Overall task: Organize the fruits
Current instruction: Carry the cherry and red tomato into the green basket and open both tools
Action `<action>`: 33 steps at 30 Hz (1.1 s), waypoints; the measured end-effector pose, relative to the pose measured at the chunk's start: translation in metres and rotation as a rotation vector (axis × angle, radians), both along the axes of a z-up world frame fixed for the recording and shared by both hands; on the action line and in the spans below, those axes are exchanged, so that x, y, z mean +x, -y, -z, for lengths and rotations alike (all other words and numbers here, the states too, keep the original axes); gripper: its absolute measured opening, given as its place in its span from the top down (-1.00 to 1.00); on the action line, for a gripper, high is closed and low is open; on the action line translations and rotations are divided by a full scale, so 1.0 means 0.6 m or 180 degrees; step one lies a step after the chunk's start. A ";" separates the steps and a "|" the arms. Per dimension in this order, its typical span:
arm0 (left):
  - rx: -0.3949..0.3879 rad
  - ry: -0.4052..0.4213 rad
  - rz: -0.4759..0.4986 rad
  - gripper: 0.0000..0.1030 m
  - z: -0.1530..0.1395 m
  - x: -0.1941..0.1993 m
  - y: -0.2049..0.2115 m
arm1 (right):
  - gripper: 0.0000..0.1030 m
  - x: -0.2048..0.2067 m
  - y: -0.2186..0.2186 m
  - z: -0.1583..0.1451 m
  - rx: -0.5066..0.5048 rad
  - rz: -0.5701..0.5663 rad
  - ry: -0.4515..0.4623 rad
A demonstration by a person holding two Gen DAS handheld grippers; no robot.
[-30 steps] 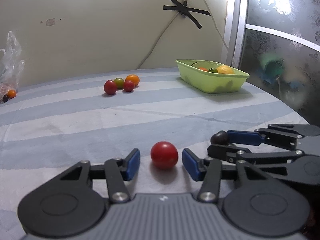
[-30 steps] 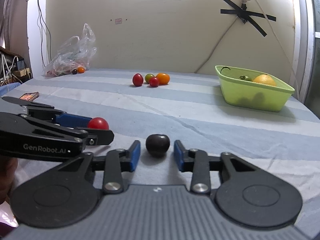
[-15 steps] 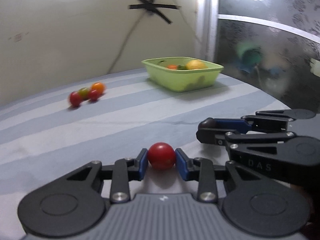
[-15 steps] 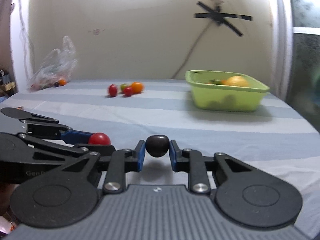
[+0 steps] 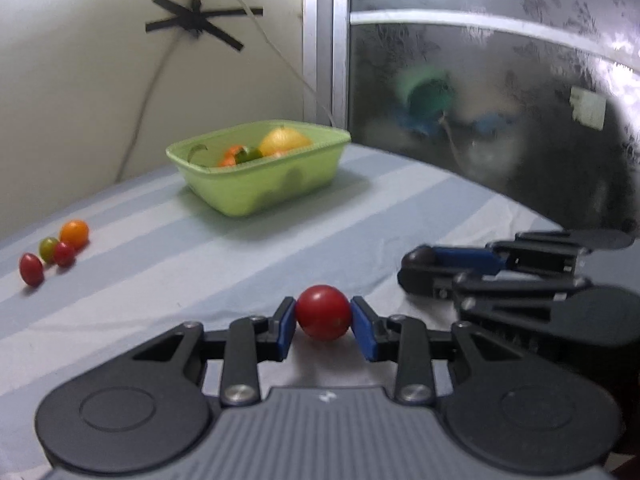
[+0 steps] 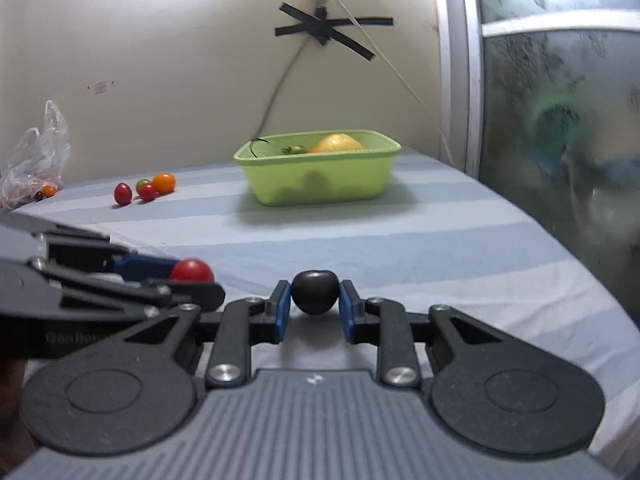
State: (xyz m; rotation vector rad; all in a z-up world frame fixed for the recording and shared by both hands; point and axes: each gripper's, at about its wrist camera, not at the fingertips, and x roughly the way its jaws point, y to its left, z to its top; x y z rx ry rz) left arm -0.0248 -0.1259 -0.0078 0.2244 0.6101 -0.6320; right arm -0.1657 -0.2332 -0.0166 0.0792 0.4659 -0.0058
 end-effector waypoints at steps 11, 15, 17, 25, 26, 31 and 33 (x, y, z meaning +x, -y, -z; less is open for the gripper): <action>0.0125 0.0115 -0.0013 0.42 0.004 -0.003 0.005 | 0.45 0.003 0.013 0.004 0.0077 -0.0099 0.0036; 0.0054 0.0138 -0.0042 0.42 -0.017 0.019 0.006 | 0.45 0.021 0.035 -0.023 0.0223 -0.0120 0.0141; -0.0029 0.0173 -0.0081 0.42 -0.037 0.043 0.003 | 0.45 0.042 0.047 -0.042 0.0242 -0.0157 0.0234; -0.0296 0.0409 -0.0143 0.41 -0.125 0.176 0.031 | 0.44 0.187 0.089 -0.110 0.0375 -0.0253 0.0569; -0.0321 0.0384 -0.0157 0.41 -0.127 0.196 0.035 | 0.44 0.212 0.093 -0.111 0.0402 -0.0285 0.0548; -0.0378 0.0144 -0.0302 0.41 -0.111 0.307 0.055 | 0.44 0.312 0.107 -0.093 0.0499 -0.0263 0.0333; -0.0370 0.0000 -0.0367 0.41 -0.094 0.345 0.059 | 0.43 0.339 0.111 -0.080 0.0529 -0.0255 0.0239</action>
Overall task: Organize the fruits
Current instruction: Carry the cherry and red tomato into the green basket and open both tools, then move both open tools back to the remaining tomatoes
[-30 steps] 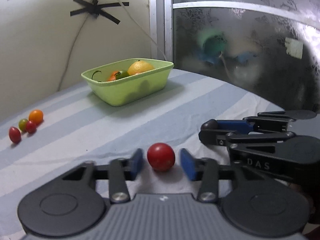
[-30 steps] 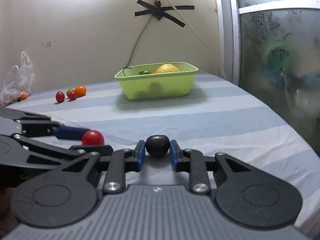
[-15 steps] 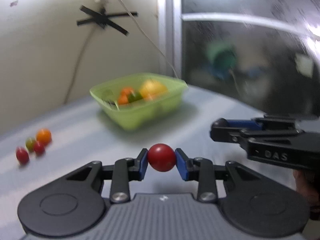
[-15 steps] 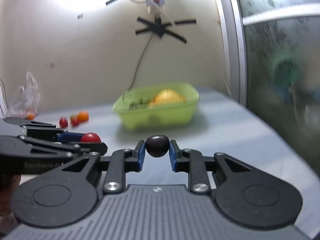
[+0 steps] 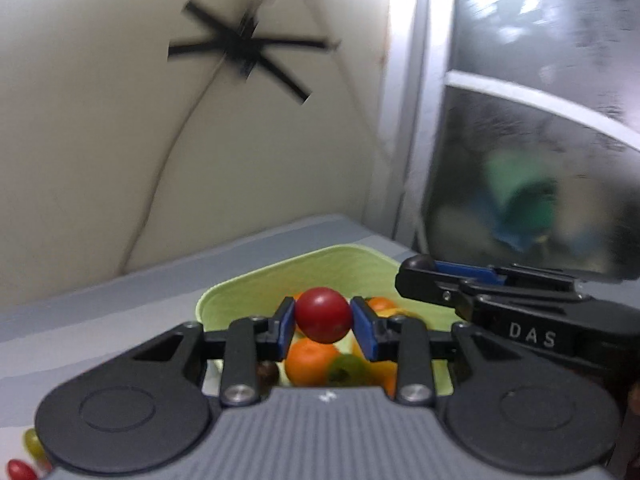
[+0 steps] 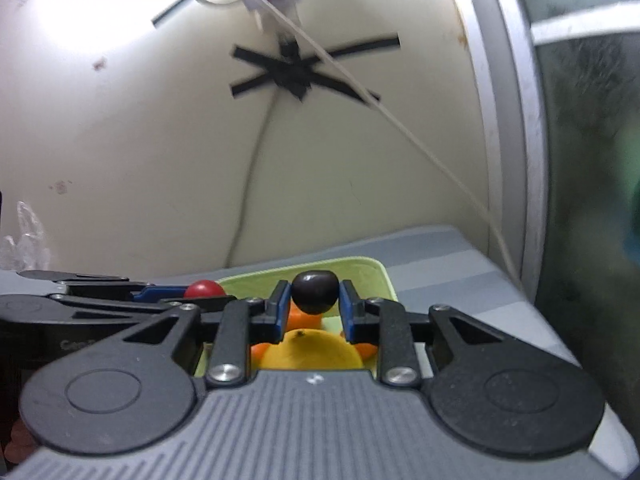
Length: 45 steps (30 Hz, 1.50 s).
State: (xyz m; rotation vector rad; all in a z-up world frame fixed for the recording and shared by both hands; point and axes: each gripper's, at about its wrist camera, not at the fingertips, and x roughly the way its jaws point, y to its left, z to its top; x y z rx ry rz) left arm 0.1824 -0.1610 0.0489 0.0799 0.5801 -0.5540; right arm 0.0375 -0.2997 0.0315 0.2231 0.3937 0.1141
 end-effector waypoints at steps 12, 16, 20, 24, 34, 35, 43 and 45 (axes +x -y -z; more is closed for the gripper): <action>-0.0193 -0.0094 -0.0140 -0.01 0.017 0.051 -0.002 | 0.07 -0.007 0.057 0.014 0.0456 0.0186 0.0093; -0.0480 0.0202 -0.0303 -0.06 -0.034 -0.009 -0.073 | 0.07 -0.013 0.086 0.015 0.0783 0.0317 0.0141; -0.0541 0.0424 -0.0768 -0.07 -0.055 -0.092 -0.187 | 0.07 -0.014 0.093 0.018 0.0887 0.0404 0.0139; -0.0331 0.0449 -0.1406 -0.08 -0.033 -0.168 -0.288 | 0.07 -0.030 0.079 0.017 0.0792 0.0466 0.0218; 0.0047 0.0215 -0.1546 -0.12 0.040 -0.204 -0.344 | 0.07 -0.107 -0.060 -0.003 0.0527 -0.0128 0.0157; 0.0044 0.0220 -0.1508 -0.12 0.042 -0.195 -0.339 | 0.07 -0.109 -0.082 -0.005 0.0503 -0.0232 0.0131; 0.0106 0.0192 -0.1322 -0.12 0.058 -0.140 -0.320 | 0.19 -0.059 -0.250 0.016 -0.0208 -0.0835 -0.0157; 0.0024 0.0163 -0.1305 -0.11 0.057 -0.131 -0.328 | 0.24 -0.031 -0.281 0.025 -0.0337 -0.0933 -0.0212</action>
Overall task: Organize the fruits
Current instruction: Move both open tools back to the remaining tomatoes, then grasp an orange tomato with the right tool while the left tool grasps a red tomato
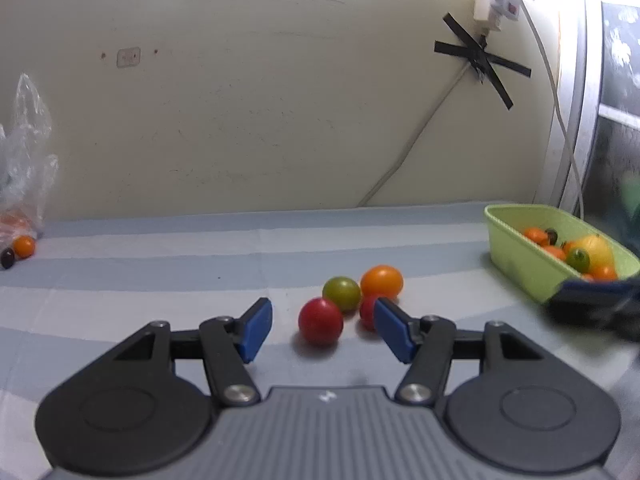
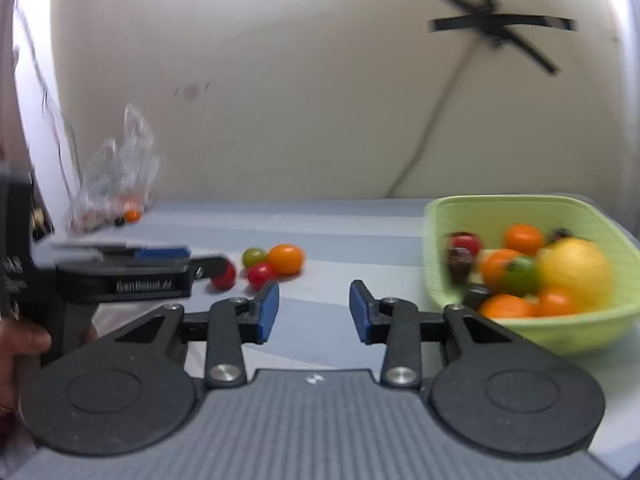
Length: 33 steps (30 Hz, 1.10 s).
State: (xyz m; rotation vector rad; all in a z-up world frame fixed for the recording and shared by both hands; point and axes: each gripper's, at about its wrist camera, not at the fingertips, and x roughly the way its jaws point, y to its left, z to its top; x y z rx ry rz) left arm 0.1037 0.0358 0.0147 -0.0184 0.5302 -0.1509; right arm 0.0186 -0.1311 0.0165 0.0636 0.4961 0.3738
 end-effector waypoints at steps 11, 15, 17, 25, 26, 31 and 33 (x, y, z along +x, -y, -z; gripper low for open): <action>-0.0286 -0.0254 0.0151 0.03 0.013 0.031 -0.020 | 0.25 0.144 -0.035 0.013 0.0228 -0.0059 -0.0355; -0.0277 -0.0405 0.0153 0.03 0.019 0.045 -0.016 | 0.24 0.173 -0.034 0.032 0.0436 -0.0087 -0.0582; -0.0323 -0.0454 0.0147 0.30 0.022 0.048 -0.019 | 0.13 0.178 -0.032 0.040 0.0529 -0.0128 -0.0676; -0.0466 -0.0380 0.0157 0.46 0.022 0.042 -0.031 | 0.29 0.154 -0.017 0.032 0.0791 -0.0182 -0.0808; -0.0486 -0.0312 0.0180 0.46 0.020 0.038 -0.034 | 0.29 0.142 -0.015 0.024 0.0776 -0.0121 -0.0697; -0.0499 0.0036 0.0579 0.45 0.010 -0.004 -0.028 | 0.29 0.017 0.018 -0.027 0.0539 0.0088 -0.0080; -0.0687 -0.0036 0.0867 0.45 0.007 -0.018 -0.021 | 0.29 -0.049 0.040 -0.029 0.0383 0.0166 0.0018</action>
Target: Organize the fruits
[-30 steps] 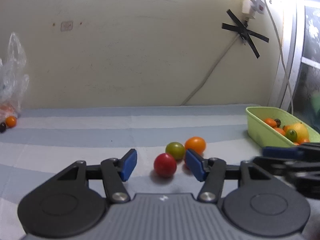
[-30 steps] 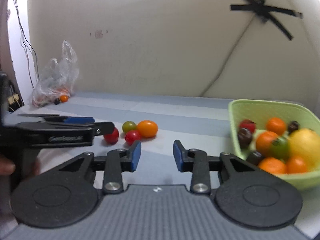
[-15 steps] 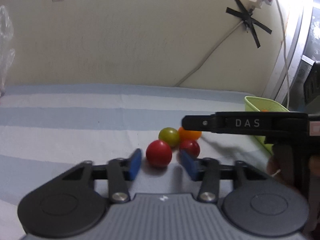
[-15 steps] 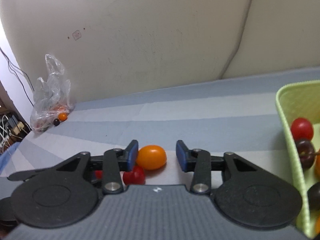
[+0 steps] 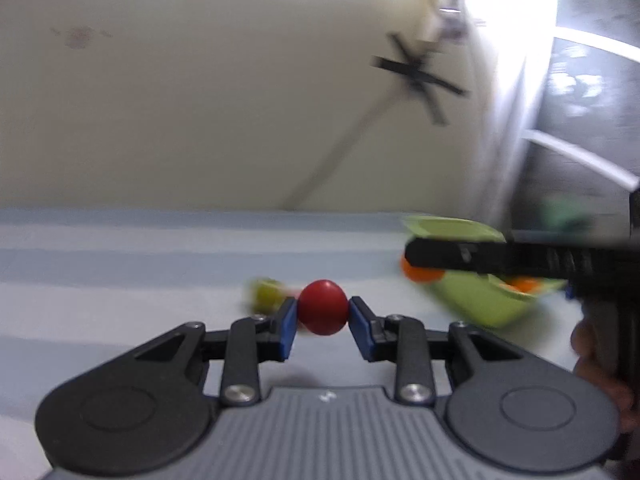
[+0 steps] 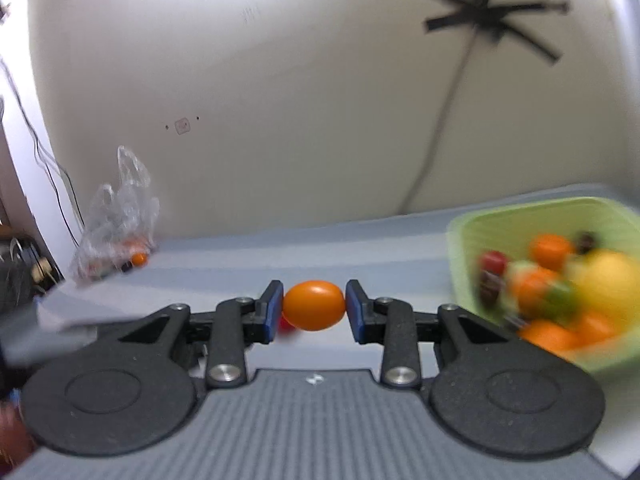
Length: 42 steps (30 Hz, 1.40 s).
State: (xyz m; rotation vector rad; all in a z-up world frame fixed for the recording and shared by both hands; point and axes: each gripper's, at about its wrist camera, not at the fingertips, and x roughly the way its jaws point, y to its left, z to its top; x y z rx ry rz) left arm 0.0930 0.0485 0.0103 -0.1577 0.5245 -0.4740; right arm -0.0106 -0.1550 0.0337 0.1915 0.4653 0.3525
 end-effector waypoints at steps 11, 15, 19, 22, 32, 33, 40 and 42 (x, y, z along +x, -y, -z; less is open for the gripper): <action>0.0445 -0.0086 0.0994 0.44 0.006 -0.135 0.168 | 0.29 -0.207 0.127 0.057 -0.0064 0.0608 -0.0372; 0.0634 0.0009 0.1007 0.42 0.012 -0.177 0.200 | 0.25 -0.220 0.124 0.058 -0.0094 0.0566 -0.0311; 0.0805 0.0071 0.0910 0.32 0.019 -0.195 0.215 | 0.23 -0.228 0.114 0.065 -0.0215 0.0531 -0.0223; 0.0895 0.0090 0.0780 0.07 0.023 -0.202 0.213 | 0.23 -0.229 0.106 0.068 -0.0315 0.0472 -0.0172; 0.1198 0.0215 0.0771 0.47 0.032 -0.220 0.237 | 0.31 -0.243 0.104 0.078 -0.0519 0.0401 -0.0020; 0.1228 0.0232 0.0767 0.47 0.034 -0.221 0.242 | 0.31 -0.243 0.107 0.078 -0.0497 0.0413 -0.0012; 0.1008 0.0167 0.0656 0.47 0.019 -0.197 0.226 | 0.31 -0.231 0.132 0.069 -0.0256 0.0478 0.0028; 0.0915 0.0163 0.0633 0.47 0.009 -0.187 0.219 | 0.31 -0.226 0.141 0.065 -0.0182 0.0492 0.0042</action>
